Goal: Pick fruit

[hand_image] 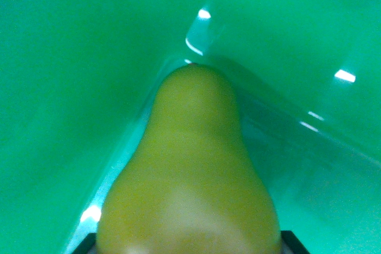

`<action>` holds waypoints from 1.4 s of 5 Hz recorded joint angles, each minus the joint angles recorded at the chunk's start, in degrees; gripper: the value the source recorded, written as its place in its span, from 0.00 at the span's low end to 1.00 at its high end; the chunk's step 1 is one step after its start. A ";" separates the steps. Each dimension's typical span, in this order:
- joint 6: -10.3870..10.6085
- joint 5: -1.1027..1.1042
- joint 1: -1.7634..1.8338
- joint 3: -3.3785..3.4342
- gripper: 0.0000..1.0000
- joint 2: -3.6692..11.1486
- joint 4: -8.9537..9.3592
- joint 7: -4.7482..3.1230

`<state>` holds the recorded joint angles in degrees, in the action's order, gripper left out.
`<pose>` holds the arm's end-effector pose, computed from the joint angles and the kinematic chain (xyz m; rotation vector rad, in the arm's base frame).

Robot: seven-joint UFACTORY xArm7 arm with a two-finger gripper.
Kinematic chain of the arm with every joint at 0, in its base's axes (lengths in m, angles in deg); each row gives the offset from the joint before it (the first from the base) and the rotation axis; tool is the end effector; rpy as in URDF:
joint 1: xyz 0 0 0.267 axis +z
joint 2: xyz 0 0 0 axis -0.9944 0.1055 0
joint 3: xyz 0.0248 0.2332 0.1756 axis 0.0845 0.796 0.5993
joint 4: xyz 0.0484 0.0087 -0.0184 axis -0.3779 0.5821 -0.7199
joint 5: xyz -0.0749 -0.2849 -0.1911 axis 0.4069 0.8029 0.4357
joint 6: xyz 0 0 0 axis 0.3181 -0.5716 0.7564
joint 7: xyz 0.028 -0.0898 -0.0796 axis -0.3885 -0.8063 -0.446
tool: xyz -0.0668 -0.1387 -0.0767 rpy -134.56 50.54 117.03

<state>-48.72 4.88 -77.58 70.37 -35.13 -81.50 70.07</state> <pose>0.4705 0.1082 0.0562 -2.9978 -0.8318 0.1276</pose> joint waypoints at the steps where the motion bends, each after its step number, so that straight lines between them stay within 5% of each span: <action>1: -2.15 -0.13 -0.05 0.04 1.00 -1.06 -1.10 -0.06; 4: -4.54 -0.28 -0.10 0.09 1.00 -2.23 -2.32 -0.13; 7: -9.71 -0.61 -0.22 0.20 1.00 -4.77 -4.96 -0.27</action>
<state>-58.43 4.27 -77.80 70.57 -39.90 -86.46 69.80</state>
